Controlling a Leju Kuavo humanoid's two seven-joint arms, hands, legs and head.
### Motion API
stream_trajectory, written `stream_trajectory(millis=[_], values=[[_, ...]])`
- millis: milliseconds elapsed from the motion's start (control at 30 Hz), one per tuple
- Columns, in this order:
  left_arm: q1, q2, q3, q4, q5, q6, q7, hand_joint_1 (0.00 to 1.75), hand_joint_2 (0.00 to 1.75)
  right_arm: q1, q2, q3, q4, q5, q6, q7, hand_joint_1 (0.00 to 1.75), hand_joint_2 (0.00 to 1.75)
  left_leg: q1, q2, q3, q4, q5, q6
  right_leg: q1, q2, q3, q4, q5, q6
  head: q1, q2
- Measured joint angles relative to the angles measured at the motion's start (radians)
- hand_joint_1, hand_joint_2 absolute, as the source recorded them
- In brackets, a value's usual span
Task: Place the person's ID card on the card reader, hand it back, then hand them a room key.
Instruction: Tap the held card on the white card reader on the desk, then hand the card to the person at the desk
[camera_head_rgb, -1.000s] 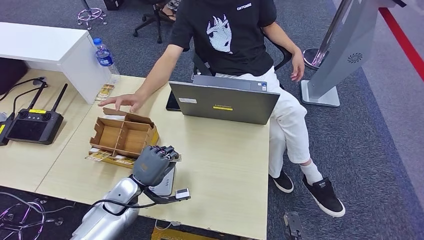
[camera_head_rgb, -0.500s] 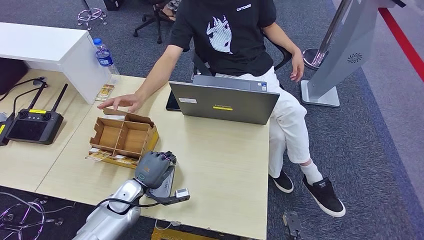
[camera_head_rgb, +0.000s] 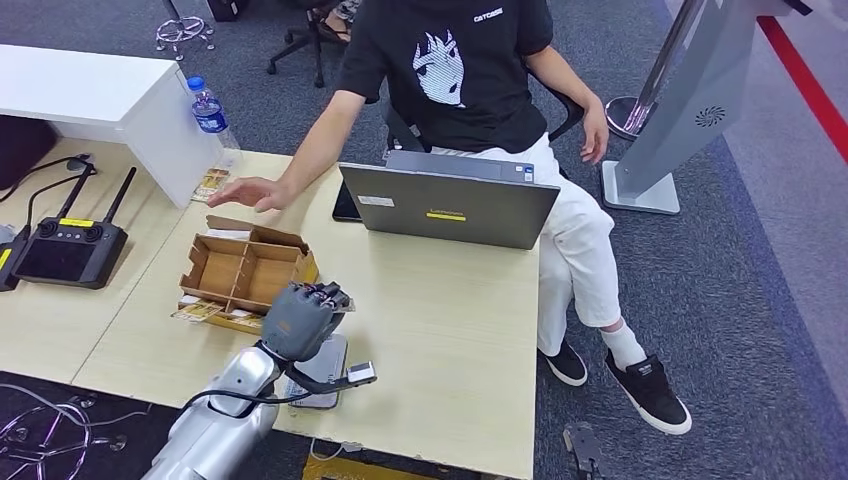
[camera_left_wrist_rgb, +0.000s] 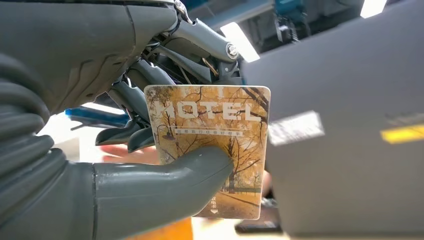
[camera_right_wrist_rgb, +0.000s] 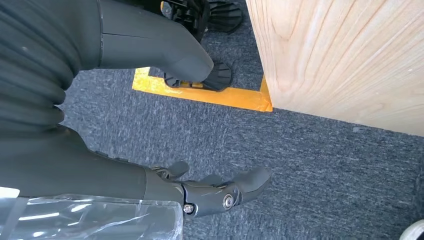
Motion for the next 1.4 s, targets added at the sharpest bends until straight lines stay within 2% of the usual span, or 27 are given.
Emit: stream_trajectory(millis=[200, 433, 833, 867, 967, 1000, 1400], values=[[-0.069, -0.001, 0.071, -0.013, 0.002, 0.000, -0.002, 1.75, 1.75, -0.007, 0.001, -0.003, 0.001, 0.022, 0.002, 0.005, 0.00, 1.75, 0.000, -0.001, 0.000, 0.000, 0.001, 0.000, 0.000, -0.001, 0.000, 0.001, 0.001, 0.000, 0.000, 0.000], [-0.142, 0.007, 0.115, -0.015, 0.044, 0.001, 0.000, 1.75, 1.75, -0.011, 0.002, -0.012, 0.002, 0.038, 0.004, 0.005, 0.00, 1.75, 0.000, -0.001, 0.000, 0.000, 0.001, 0.000, 0.000, 0.000, 0.000, 0.001, 0.001, 0.000, 0.000, 0.000], [-0.155, 0.014, 0.141, -0.032, 0.064, 0.003, -0.023, 1.75, 1.75, -0.012, 0.004, -0.024, 0.004, 0.041, 0.006, 0.005, 0.00, 1.75, 0.000, -0.001, 0.000, 0.000, 0.001, 0.000, 0.000, 0.000, 0.000, 0.001, 0.001, 0.000, 0.000, 0.000], [-0.154, 0.014, 0.142, -0.032, 0.064, 0.003, -0.027, 1.58, 1.75, -0.012, 0.005, -0.024, 0.004, 0.041, 0.006, 0.005, 0.00, 1.75, 0.000, -0.001, 0.000, 0.000, 0.001, 0.000, 0.000, 0.000, 0.000, 0.001, 0.001, 0.000, 0.000, 0.000], [-0.153, 0.013, 0.144, -0.032, 0.064, 0.003, -0.031, 0.27, 1.75, -0.013, 0.006, -0.026, 0.004, 0.043, 0.007, 0.005, 0.00, 1.75, 0.000, -0.001, 0.000, 0.000, 0.001, 0.000, 0.000, 0.000, 0.000, 0.001, 0.001, 0.000, 0.000, 0.000], [-0.152, 0.013, 0.144, -0.032, 0.064, 0.003, -0.032, 0.00, 1.75, -0.013, 0.006, -0.026, 0.004, 0.044, 0.007, 0.005, 0.00, 1.75, 0.000, -0.001, 0.000, 0.000, 0.001, 0.000, 0.000, 0.000, 0.000, 0.001, 0.001, 0.000, 0.000, 0.000], [-0.114, 0.003, 0.132, -0.012, 0.144, -0.010, -0.099, 0.00, 1.75, -0.013, 0.007, -0.039, 0.004, 0.055, 0.011, 0.003, 0.00, 1.75, 0.000, 0.000, 0.000, 0.000, 0.001, 0.000, 0.000, 0.000, 0.000, 0.001, 0.001, 0.000, 0.000, 0.000]])
